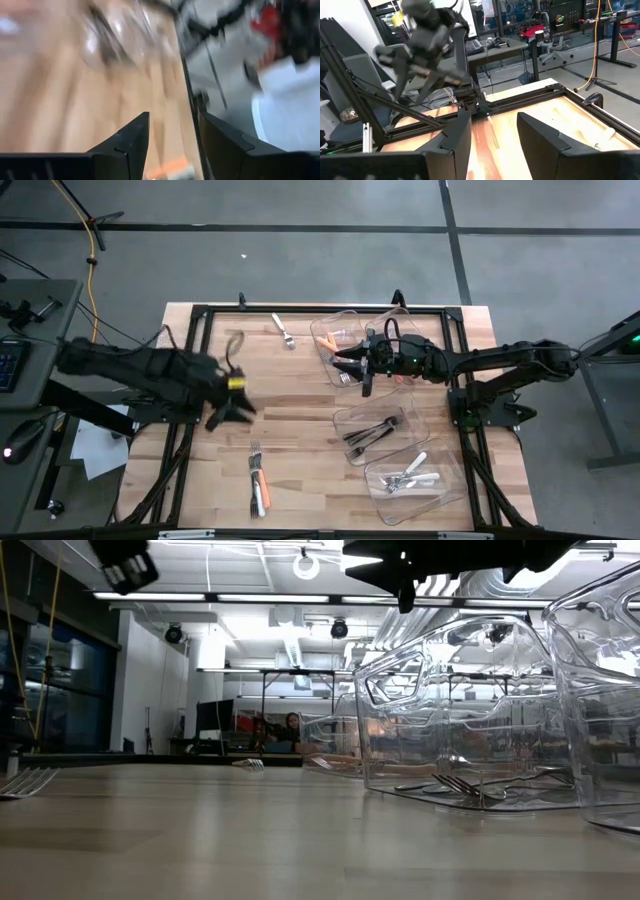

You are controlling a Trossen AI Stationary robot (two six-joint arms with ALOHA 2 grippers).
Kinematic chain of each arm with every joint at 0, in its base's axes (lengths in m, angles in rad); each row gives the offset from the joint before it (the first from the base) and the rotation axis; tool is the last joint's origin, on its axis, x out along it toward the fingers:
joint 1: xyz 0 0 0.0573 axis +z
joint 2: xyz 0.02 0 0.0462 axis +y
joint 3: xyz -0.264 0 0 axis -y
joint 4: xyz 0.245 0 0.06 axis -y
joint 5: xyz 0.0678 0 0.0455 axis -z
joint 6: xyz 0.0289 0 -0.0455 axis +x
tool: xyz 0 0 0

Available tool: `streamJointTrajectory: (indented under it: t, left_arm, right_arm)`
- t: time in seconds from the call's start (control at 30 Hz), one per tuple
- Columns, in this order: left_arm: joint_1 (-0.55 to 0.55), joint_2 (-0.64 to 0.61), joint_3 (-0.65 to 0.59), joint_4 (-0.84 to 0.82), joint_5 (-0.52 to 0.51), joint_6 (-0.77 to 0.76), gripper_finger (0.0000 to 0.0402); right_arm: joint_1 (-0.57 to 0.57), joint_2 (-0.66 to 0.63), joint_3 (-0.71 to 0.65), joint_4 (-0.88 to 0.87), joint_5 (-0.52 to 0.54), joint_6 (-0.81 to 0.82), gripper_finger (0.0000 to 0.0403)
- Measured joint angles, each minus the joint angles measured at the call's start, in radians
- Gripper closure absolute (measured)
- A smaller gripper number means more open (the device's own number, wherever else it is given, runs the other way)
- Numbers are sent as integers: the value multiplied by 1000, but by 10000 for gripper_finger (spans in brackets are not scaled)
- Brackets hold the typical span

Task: Sort silverware by color (type)
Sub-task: Move the black fork from the top

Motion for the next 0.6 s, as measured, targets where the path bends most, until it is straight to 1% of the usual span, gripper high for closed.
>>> streamJointTrajectory:
  t: [0.13, 0.23, 0.33, 0.43, 0.53, 0.6]
  left_arm:
    - [-167, 59, 1, -74, -2, 7, 241]
    - [-281, 119, -2, -123, -23, 34, 241]
    - [-372, 185, -19, -91, -68, 93, 241]
    - [-425, 265, -53, 13, -89, 110, 241]
    - [-449, 353, -68, 96, -92, 16, 241]
    - [-453, 408, -68, 118, -88, -97, 241]
  right_arm:
    - [0, 0, 0, -6, 0, 7, 258]
    - [0, 0, 0, -22, 0, 18, 258]
    - [0, 0, 0, -64, 0, 51, 258]
    - [0, 0, 0, -113, 0, 76, 258]
    - [0, 0, 0, -168, 0, 106, 258]
    - [0, 0, 0, -195, -1, 140, 258]
